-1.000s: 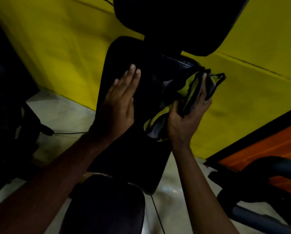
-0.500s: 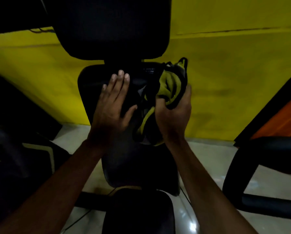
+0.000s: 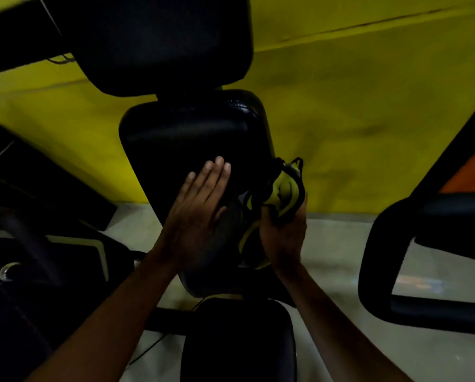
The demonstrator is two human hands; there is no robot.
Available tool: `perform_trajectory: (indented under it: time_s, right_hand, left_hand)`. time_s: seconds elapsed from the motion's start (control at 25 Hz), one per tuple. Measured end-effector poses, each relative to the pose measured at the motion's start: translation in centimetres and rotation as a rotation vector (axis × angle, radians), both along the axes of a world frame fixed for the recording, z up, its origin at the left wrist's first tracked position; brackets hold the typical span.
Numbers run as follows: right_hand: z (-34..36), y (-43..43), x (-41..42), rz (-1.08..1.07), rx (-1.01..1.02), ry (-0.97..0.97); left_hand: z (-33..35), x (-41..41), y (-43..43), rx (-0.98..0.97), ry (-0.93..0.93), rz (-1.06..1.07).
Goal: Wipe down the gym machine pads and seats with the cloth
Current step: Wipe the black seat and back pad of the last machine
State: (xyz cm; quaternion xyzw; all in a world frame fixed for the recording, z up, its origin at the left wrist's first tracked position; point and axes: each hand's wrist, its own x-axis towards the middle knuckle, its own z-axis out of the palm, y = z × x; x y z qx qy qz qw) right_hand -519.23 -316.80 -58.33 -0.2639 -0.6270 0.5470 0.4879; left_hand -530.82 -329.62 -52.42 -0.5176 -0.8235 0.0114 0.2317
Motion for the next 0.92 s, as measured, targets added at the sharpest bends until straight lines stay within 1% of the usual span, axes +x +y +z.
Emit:
perform_trajectory:
  time_s: [0.08, 0.16, 0.32, 0.4, 0.44, 0.52, 0.6, 0.72, 0.92]
  right_hand:
    - [0.3, 0.0, -0.3, 0.000, 0.015, -0.055]
    - [-0.9, -0.4, 0.0, -0.013, -0.005, -0.082]
    - [-5.4, -1.8, 2.4, 0.034, -0.176, -0.124]
    - [-6.8, -1.9, 3.3, 0.063, -0.229, -0.152]
    - [-7.2, -1.9, 3.5, 0.071, -0.221, -0.171]
    - [-7.1, -1.6, 3.3, 0.074, -0.138, -0.201]
    - [-7.5, -1.6, 3.0, 0.081, -0.116, -0.217]
    - [-9.2, -2.6, 4.1, 0.067, -0.235, -0.277]
    - [-11.0, -3.3, 5.6, 0.073, -0.313, -0.373]
  left_hand:
    - [-0.6, 0.1, -0.3, -0.026, 0.013, 0.021]
    - [-1.1, 0.6, -0.6, -0.036, -0.003, 0.029]
    - [-3.3, 1.6, -1.3, -0.107, 0.053, 0.024]
    - [-4.3, 1.7, -1.5, -0.123, 0.073, 0.038]
    - [-4.7, 1.8, -1.5, -0.124, 0.072, 0.050]
    - [-5.6, 2.2, -1.6, -0.127, 0.079, 0.055]
    - [-6.7, 2.9, -1.7, -0.136, 0.064, 0.037]
    - [-7.3, 3.6, -1.8, -0.150, 0.006, 0.055]
    - [-10.0, 5.0, -2.0, -0.190, -0.059, 0.046]
